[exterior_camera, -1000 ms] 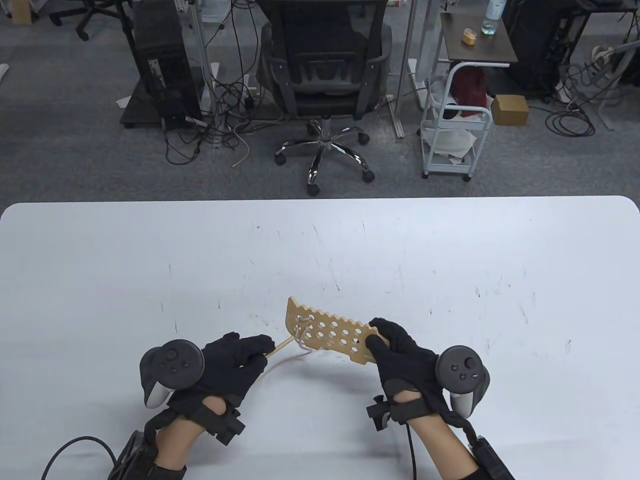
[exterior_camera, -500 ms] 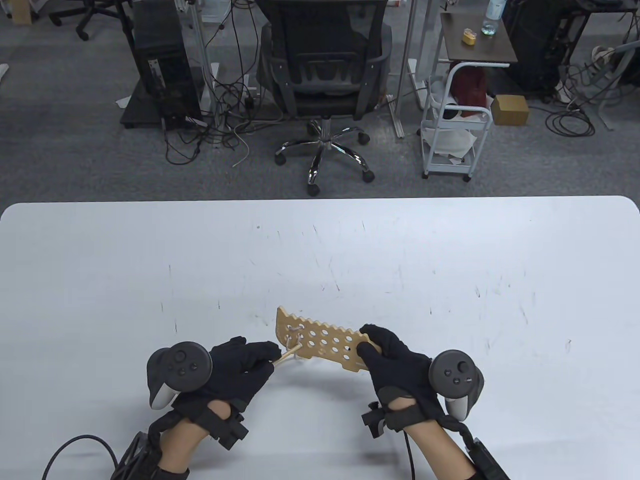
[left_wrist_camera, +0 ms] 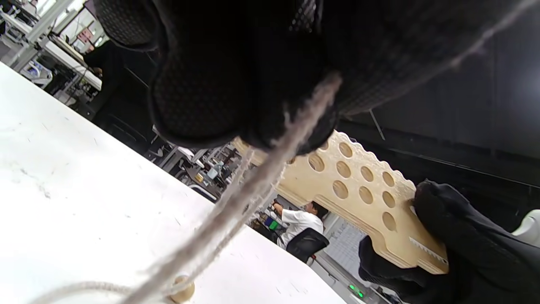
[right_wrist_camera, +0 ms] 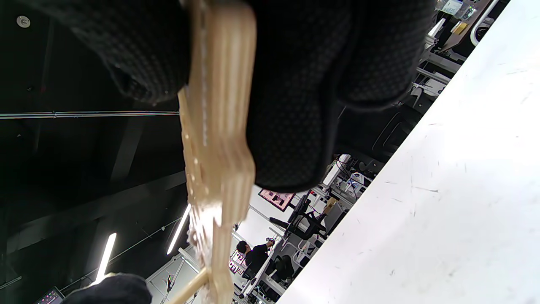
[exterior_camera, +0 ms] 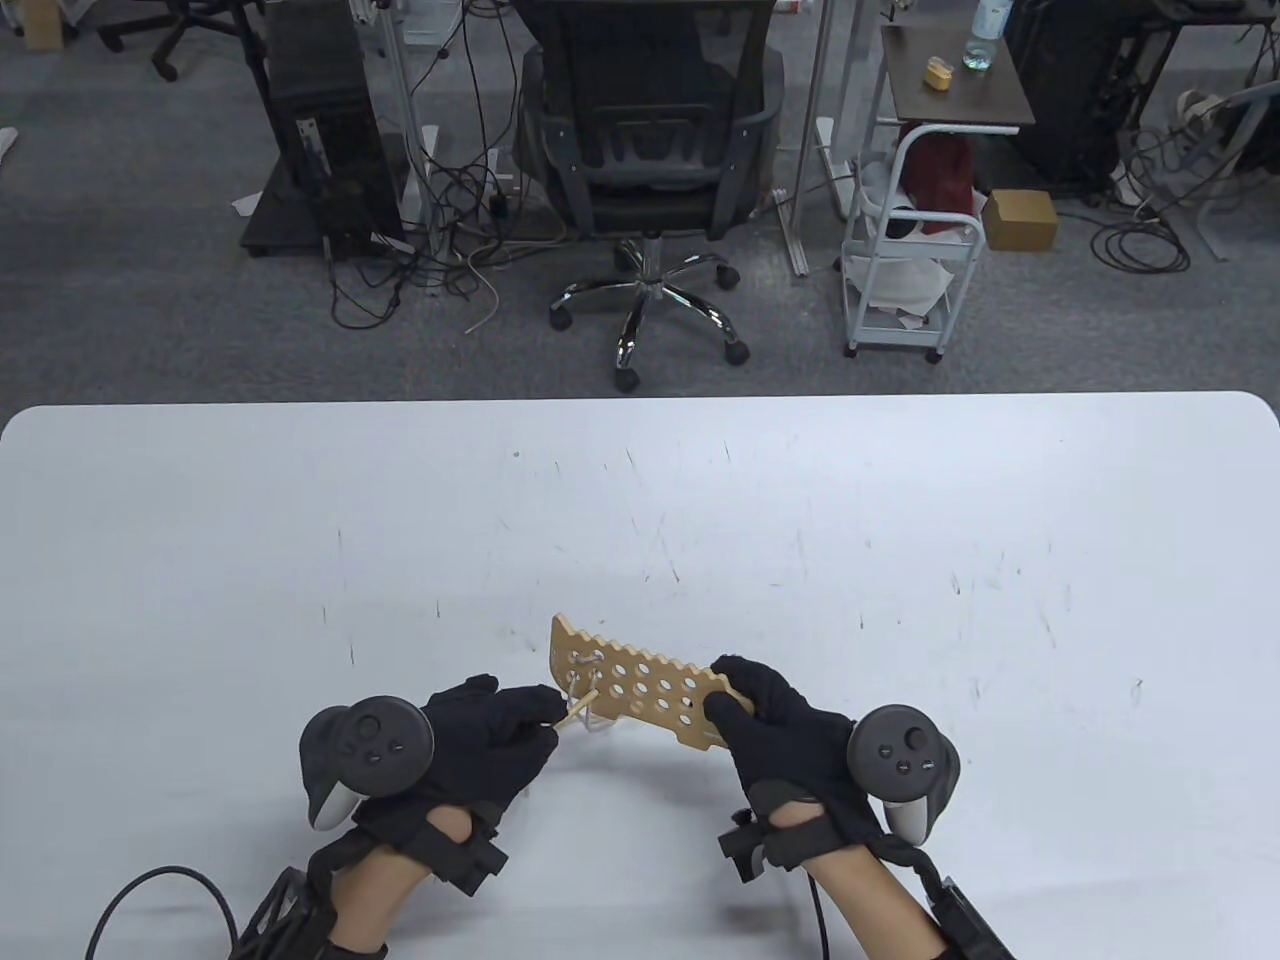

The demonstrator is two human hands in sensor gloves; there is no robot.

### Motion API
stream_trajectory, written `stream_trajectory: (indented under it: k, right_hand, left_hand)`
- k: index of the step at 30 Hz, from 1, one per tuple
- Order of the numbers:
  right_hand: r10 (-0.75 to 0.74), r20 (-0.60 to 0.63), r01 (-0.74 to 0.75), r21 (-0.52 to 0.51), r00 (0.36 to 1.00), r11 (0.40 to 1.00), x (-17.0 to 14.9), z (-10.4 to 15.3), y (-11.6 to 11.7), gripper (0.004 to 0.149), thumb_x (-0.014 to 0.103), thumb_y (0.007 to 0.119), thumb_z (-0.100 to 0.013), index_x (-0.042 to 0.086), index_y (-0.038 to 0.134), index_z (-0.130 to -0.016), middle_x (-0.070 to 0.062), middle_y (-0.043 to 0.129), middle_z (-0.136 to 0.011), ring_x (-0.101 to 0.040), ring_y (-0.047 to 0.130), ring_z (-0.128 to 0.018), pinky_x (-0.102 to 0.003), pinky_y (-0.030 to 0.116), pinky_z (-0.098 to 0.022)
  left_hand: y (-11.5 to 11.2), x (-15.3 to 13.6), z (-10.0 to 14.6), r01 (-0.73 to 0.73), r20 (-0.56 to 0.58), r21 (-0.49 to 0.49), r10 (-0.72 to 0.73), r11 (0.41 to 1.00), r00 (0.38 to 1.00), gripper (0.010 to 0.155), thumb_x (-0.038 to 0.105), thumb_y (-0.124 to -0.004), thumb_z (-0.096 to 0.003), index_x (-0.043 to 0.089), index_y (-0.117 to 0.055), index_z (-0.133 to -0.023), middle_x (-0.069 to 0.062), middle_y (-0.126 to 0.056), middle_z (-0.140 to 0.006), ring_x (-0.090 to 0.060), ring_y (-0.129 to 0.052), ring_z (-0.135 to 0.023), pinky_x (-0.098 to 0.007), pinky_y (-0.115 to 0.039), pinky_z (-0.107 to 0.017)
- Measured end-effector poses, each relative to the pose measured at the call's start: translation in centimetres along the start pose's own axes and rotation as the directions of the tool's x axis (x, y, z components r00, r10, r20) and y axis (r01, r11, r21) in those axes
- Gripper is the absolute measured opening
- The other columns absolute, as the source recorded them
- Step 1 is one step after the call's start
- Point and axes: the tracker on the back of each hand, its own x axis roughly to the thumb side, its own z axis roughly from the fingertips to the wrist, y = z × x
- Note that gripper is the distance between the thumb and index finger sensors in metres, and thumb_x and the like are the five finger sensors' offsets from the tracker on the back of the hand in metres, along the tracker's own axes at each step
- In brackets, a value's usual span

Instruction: Thread rope through all holes on crocodile lacing toy

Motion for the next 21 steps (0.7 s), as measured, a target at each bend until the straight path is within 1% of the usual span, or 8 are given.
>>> stream_trajectory:
  k: [5,11,14,17,19,21]
  right_hand:
    - [0.002,0.006,-0.002,0.004,1.000,1.000,0.06,0.05,0.14,0.048,0.038,0.086,-0.044,0.010,0.082,-0.083,-0.004,0.106,-0.064,-0.023,0.113,-0.044,-0.042,0.085,-0.043]
    - [-0.004,0.021,0.003,0.010,1.000,1.000,0.15,0.08,0.20,0.048,0.038,0.086,-0.044,0.011,0.082,-0.083,-0.004,0.106,-0.064,-0.023,0.113,-0.044,-0.042,0.085,-0.043]
    - [-0.009,0.027,0.009,0.011,1.000,1.000,0.18,0.10,0.26,0.048,0.038,0.086,-0.044,0.011,0.082,-0.083,-0.004,0.106,-0.064,-0.023,0.113,-0.044,-0.042,0.085,-0.043]
    - [-0.012,0.031,0.012,0.016,0.999,1.000,0.22,0.15,0.37,0.048,0.038,0.086,-0.044,0.010,0.082,-0.083,-0.004,0.106,-0.064,-0.024,0.112,-0.044,-0.042,0.085,-0.043]
    - [-0.026,0.031,0.025,0.023,0.999,0.999,0.29,0.20,0.47,0.048,0.038,0.086,-0.044,0.010,0.082,-0.083,-0.004,0.106,-0.064,-0.024,0.113,-0.044,-0.042,0.085,-0.043]
    - [-0.044,0.030,0.043,0.028,0.999,0.999,0.38,0.29,0.57,0.048,0.038,0.086,-0.044,0.010,0.082,-0.083,-0.005,0.106,-0.064,-0.024,0.113,-0.044,-0.042,0.085,-0.043]
  left_hand:
    - [0.00,-0.12,0.09,-0.019,0.008,0.027,0.019,0.999,1.000,0.047,0.043,-0.093,-0.0401,0.030,-0.088,-0.085,0.003,-0.108,-0.054,-0.024,-0.105,-0.053,-0.053,-0.065,-0.072]
    - [-0.05,-0.03,0.25,0.003,0.003,0.056,-0.003,0.998,1.000,0.053,0.046,-0.092,-0.0398,0.032,-0.082,-0.090,0.006,-0.104,-0.057,-0.022,-0.100,-0.058,-0.052,-0.064,-0.073]
    - [-0.03,0.04,0.39,0.044,0.000,0.089,-0.044,0.995,0.999,0.058,0.048,-0.092,-0.0389,0.036,-0.077,-0.094,0.006,-0.097,-0.068,-0.024,-0.094,-0.069,-0.053,-0.061,-0.074]
    - [-0.04,0.06,0.51,0.091,0.001,0.108,-0.091,0.990,0.996,0.063,0.050,-0.091,-0.0384,0.042,-0.071,-0.098,0.002,-0.081,-0.091,-0.029,-0.076,-0.088,-0.055,-0.052,-0.077]
    - [-0.06,-0.01,0.56,0.085,-0.005,0.114,-0.085,0.990,0.996,0.067,0.052,-0.090,-0.0382,0.044,-0.066,-0.100,0.000,-0.070,-0.100,-0.032,-0.066,-0.096,-0.056,-0.048,-0.078]
    - [-0.06,-0.04,0.59,0.077,-0.011,0.121,-0.077,0.990,0.997,0.070,0.054,-0.090,-0.0378,0.045,-0.063,-0.102,-0.002,-0.061,-0.106,-0.034,-0.057,-0.100,-0.056,-0.045,-0.078]
